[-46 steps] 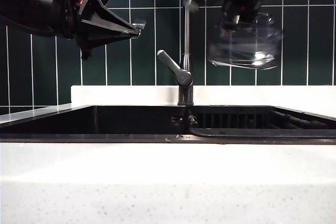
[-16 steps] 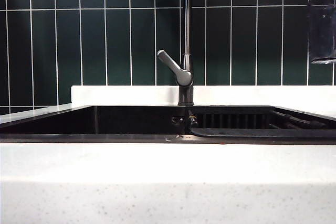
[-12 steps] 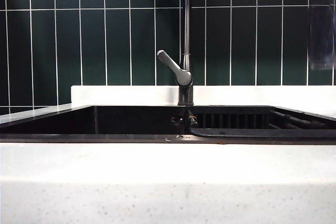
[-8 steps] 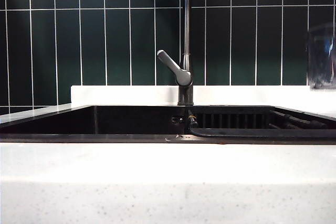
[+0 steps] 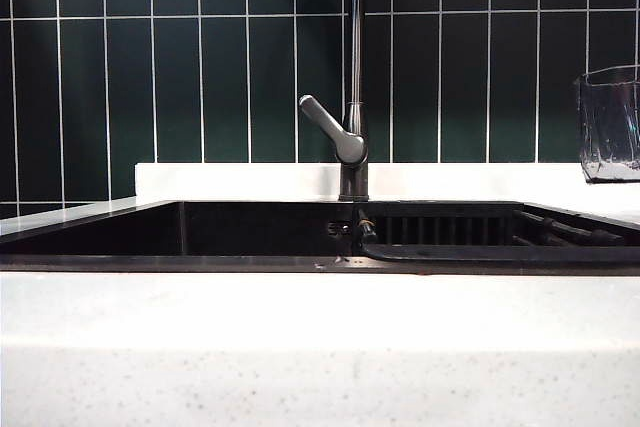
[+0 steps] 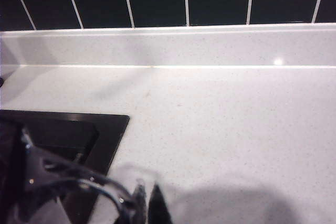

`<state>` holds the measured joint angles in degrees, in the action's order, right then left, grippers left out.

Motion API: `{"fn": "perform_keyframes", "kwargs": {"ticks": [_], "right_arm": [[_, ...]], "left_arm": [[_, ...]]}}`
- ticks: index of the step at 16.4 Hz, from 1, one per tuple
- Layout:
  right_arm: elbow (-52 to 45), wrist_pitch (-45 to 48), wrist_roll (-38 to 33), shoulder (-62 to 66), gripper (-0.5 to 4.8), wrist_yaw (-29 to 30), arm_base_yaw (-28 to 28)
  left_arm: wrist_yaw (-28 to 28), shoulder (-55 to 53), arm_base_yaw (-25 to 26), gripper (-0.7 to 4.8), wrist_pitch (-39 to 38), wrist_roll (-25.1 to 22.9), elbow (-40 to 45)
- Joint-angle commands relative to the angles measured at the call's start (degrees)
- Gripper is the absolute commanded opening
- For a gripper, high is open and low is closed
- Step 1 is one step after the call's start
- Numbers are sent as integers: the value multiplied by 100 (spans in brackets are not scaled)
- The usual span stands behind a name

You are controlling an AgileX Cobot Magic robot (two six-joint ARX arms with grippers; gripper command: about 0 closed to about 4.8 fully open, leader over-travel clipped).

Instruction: Pick up the mug next to the sink, go to the faucet to get some water, pour the water into the sink, and finally put the mug back to its place.

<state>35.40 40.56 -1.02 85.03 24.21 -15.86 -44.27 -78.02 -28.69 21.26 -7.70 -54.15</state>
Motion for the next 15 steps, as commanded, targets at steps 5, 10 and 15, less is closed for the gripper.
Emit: {"fn": "perform_keyframes", "kwargs": {"ticks": [5, 10, 15], "right_arm": [[35, 437, 319, 195, -5, -11, -13], [42, 649, 232, 361, -5, -57, -105], [76, 798, 96, 496, -5, -122, -184]], "left_arm": [[-105, 22, -7, -6, 68, 20, 11], [-205, 22, -7, -6, 63, 20, 11], [-208, 20, -7, -6, 48, 20, 11]]}}
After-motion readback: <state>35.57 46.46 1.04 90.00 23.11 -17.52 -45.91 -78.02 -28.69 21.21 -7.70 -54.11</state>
